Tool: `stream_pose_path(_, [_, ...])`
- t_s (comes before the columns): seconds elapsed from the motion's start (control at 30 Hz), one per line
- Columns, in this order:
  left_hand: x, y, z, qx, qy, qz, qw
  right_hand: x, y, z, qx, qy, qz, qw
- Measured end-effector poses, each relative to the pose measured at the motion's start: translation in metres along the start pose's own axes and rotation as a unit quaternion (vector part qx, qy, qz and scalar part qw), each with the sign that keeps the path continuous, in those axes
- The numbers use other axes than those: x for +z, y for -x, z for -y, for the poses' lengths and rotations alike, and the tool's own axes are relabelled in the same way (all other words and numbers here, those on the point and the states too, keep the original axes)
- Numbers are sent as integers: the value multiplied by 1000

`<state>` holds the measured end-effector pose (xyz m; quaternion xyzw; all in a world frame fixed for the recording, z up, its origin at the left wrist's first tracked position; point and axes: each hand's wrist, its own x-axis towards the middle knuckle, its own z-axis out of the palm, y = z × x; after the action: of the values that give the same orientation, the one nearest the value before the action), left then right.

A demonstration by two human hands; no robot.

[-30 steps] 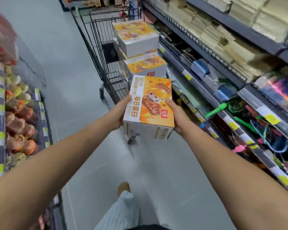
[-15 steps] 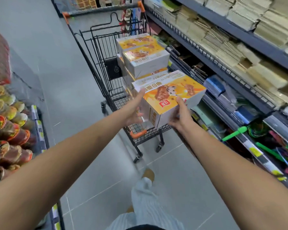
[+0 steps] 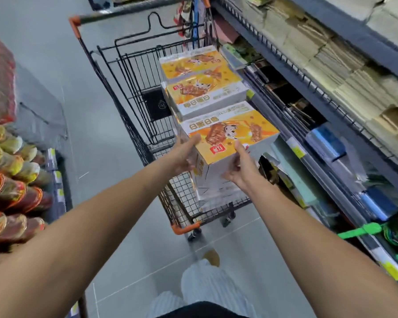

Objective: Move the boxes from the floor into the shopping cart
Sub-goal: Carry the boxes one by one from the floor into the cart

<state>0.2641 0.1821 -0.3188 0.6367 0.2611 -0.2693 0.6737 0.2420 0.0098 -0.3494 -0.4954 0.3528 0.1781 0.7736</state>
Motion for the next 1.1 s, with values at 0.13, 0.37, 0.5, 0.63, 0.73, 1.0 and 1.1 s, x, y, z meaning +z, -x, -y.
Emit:
stream_pose_path(0.13, [1,-15,-1,-6,17,-38,999,-1,-14,13,9,67,10,998])
stream_pose_path(0.37, [9,-32,-8,11,4,-79,997,7,-16,20,18,60,-10,998])
stream_pose_path(0.5, [16,-30,-15,1,-8,-90,996,11,-11,22,21,64,-29,997])
stream_pose_path(0.63, [12,-26,-17,39,-130,-98,986,14,1,19,40,62,-43,996])
stream_pose_path(0.73, [10,-28,-23,101,-231,-134,958,12,14,12,19,57,-48,997])
stream_pose_path(1.0, [29,23,-24,116,-364,-70,921,1,74,-13,-40,33,-124,991])
stream_pose_path(1.1, [50,45,-12,102,-405,-24,908,-19,103,-29,-56,12,-166,984])
